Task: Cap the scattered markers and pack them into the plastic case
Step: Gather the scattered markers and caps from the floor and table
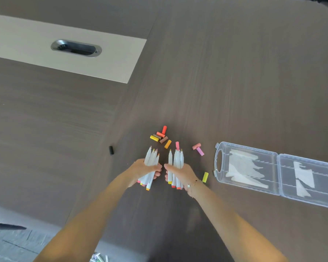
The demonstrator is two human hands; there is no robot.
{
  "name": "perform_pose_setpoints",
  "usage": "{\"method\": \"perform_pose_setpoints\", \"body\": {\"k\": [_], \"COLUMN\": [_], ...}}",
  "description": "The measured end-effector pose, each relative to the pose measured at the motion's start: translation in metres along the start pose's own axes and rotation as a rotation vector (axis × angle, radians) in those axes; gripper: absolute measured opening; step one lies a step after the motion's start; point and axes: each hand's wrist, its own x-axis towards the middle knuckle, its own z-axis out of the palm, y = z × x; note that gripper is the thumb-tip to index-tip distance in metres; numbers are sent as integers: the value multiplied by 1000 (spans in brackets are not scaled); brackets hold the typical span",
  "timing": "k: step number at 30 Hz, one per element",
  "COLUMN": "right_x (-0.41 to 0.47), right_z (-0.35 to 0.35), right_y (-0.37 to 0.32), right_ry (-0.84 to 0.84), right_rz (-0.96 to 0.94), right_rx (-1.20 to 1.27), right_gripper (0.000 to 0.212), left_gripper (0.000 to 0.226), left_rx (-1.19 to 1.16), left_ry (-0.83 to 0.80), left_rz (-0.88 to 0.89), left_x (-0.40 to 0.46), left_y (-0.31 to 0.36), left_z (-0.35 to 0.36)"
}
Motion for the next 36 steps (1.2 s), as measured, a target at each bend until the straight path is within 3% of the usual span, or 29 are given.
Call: {"method": "perform_pose_setpoints", "body": {"k": [5,7,11,17,23,28,32,34,36], "right_x": [-17,-20,-20,-12,-14,-21,-25,-24,-18], "right_z": [34,41,47,41,25,9,-10,-19,-28], "right_y": [23,22,18,23,27,43,63,71,76], "right_ry": [225,284,333,424,453,436,333,291,255], "right_rz": [-64,-62,-58,-127,-226,-364,-582,-714,-859], "right_rx": [-117,-156,-217,-239,-199,-315,-643,-853,-1084], "right_gripper": [27,37,45,40,35,39,51,64,82], "left_gripper": [46,40,43,41,56,58,66,78,85], "left_rx": [265,298,409,468,479,578,816,1034,1242], "left_ry": [168,249,381,488,564,563,540,521,383], "left_rz": [-59,-49,3,62,162,269,417,595,783], "left_x": [-11,-15,-15,-15,-12,-18,-27,-27,-24], "left_y": [-26,-25,-20,-22,-29,-40,-57,-67,-73], "left_z": [11,15,17,19,25,24,17,11,7]}}
